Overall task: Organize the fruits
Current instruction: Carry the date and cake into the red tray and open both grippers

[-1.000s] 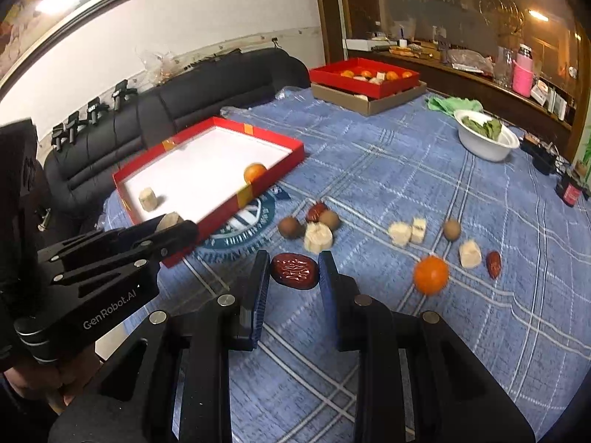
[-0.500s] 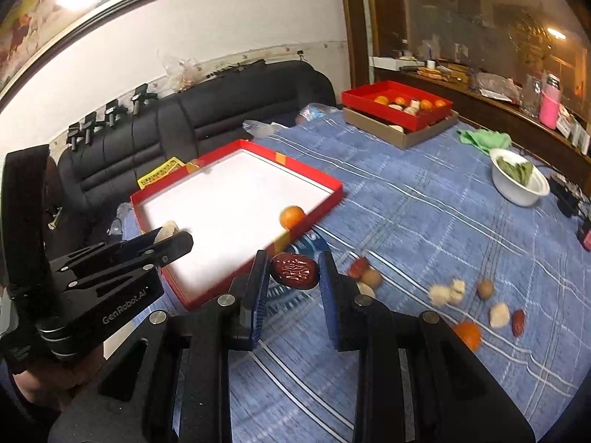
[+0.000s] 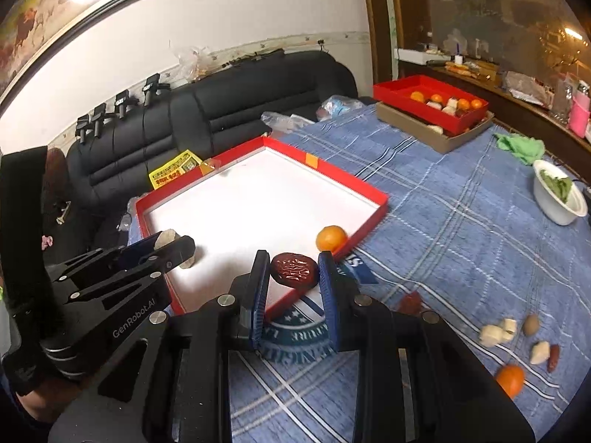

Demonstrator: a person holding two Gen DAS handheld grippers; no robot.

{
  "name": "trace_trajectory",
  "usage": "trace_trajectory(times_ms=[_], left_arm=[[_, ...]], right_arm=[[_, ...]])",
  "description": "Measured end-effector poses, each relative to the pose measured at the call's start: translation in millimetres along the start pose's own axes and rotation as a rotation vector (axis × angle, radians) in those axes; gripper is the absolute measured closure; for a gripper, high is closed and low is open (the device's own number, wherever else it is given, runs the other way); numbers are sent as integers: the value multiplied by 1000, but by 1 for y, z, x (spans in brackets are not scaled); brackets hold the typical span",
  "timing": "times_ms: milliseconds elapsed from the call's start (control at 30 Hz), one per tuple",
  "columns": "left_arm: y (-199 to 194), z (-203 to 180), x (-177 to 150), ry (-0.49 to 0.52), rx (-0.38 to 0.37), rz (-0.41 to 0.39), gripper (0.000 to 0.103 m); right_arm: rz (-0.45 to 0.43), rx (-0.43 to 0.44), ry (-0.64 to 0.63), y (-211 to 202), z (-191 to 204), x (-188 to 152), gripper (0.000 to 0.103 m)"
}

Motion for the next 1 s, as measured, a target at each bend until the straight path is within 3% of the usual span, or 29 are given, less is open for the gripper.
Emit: trace_trajectory(times_ms=[800, 833, 900, 967, 1000], left_arm=[[53, 36, 41, -87, 101, 56, 77], [56, 38, 41, -89, 110, 66, 74], [65, 41, 42, -90, 135, 103, 44], [73, 45, 40, -94, 175, 148, 39], [74, 46, 39, -98, 194, 159, 38]], right_arm=[[92, 21, 1, 89, 17, 43, 76], [107, 25, 5, 92, 17, 43, 76], [142, 26, 5, 100, 16, 41, 76], [171, 8, -3, 108, 17, 38, 65], [191, -1, -5, 112, 17, 36, 51]])
Point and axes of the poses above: each gripper's, at about its wrist camera, not at the fingertips, and y roughly the way its jaws point, z to its left, x to its top, the point moved 4 cm from there along y, roughly the way its jaws point, and after that the axes turned 12 degrees about z, right-handed, at the moved point
